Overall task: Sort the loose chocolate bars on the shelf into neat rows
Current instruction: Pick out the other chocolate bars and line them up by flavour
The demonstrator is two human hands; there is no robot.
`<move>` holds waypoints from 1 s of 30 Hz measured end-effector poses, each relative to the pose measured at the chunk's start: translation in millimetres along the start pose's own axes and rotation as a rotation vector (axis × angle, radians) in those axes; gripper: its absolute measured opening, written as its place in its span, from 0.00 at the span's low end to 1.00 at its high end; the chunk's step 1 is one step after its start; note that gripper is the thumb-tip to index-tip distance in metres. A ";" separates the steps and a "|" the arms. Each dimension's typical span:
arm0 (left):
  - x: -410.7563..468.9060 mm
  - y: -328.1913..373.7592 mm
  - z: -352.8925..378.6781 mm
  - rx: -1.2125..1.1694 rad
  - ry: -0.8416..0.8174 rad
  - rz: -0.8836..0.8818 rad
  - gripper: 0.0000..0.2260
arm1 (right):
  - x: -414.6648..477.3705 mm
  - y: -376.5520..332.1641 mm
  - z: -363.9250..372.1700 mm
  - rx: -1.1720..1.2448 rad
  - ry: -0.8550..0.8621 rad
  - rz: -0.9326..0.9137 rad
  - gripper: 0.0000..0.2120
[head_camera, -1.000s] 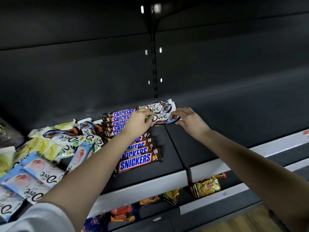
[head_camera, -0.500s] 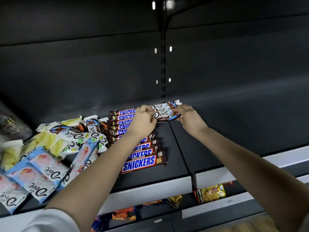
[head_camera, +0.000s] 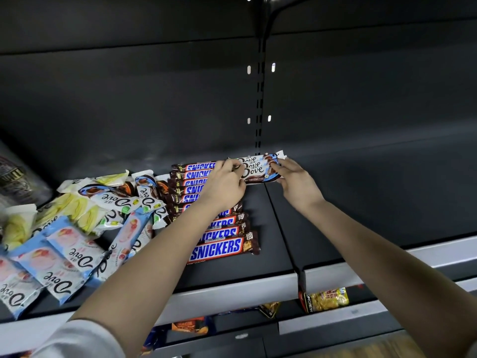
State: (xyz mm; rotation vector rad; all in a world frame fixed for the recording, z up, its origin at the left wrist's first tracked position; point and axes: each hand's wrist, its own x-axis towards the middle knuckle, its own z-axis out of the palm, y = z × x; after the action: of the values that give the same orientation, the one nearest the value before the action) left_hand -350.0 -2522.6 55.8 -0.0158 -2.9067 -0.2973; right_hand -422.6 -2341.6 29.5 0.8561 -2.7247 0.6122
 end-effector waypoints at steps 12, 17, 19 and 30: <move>7.3 -3.8 -7.4 -0.374 0.086 -0.144 0.17 | -4.4 -9.9 -5.4 -0.034 0.067 -0.055 0.23; 2.7 -17.5 -26.4 -0.362 0.119 -0.133 0.17 | 5.6 -33.8 -8.0 0.017 0.097 -0.134 0.21; -4.7 -27.6 -31.9 -0.289 0.144 -0.106 0.17 | 12.1 -49.3 -9.7 0.019 0.104 -0.161 0.20; -71.3 -102.2 -55.7 -0.058 0.177 -0.284 0.17 | 35.3 -152.5 19.8 0.193 0.006 -0.363 0.16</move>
State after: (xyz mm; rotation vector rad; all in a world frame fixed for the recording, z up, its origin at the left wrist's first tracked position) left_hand -271.7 -2633.1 73.2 0.3963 -2.7193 -0.4080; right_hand -363.4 -2481.4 72.5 1.3499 -2.4392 0.8002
